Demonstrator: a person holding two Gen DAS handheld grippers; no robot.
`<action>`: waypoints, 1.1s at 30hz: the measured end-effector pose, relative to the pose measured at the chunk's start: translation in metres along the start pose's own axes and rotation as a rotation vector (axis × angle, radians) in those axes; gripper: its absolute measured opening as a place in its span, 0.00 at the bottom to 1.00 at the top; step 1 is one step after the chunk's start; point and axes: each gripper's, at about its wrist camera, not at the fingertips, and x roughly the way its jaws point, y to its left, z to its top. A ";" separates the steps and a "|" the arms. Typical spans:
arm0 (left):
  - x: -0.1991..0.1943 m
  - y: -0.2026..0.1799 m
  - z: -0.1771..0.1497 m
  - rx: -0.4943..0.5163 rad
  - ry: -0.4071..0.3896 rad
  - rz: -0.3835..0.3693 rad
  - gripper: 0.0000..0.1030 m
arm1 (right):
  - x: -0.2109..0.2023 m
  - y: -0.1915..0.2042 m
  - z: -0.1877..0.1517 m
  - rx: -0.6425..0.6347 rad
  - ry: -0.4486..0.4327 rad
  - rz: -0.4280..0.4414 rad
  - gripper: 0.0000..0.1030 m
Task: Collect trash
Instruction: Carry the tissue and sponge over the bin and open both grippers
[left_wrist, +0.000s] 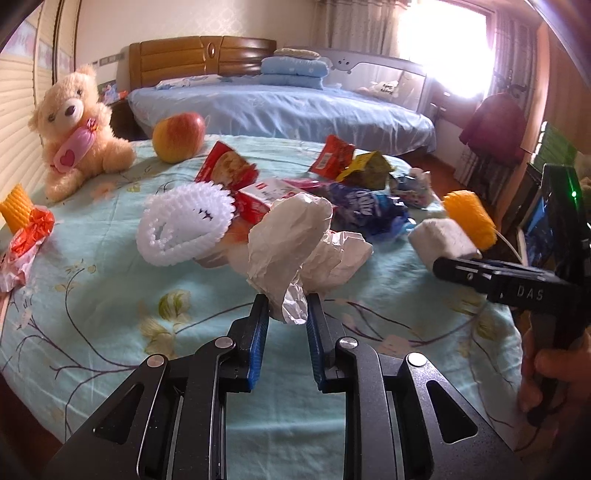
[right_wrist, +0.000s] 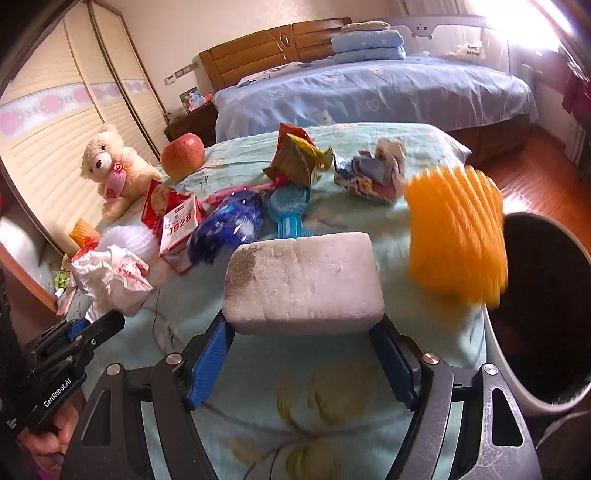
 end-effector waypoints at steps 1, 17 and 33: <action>-0.003 -0.002 -0.001 0.005 -0.005 -0.006 0.19 | -0.002 0.000 -0.003 0.003 -0.002 -0.001 0.74; -0.007 -0.080 0.000 0.130 0.009 -0.164 0.19 | -0.062 -0.051 -0.032 0.113 -0.090 -0.090 0.74; 0.014 -0.168 0.013 0.281 0.052 -0.286 0.19 | -0.096 -0.127 -0.041 0.210 -0.115 -0.225 0.75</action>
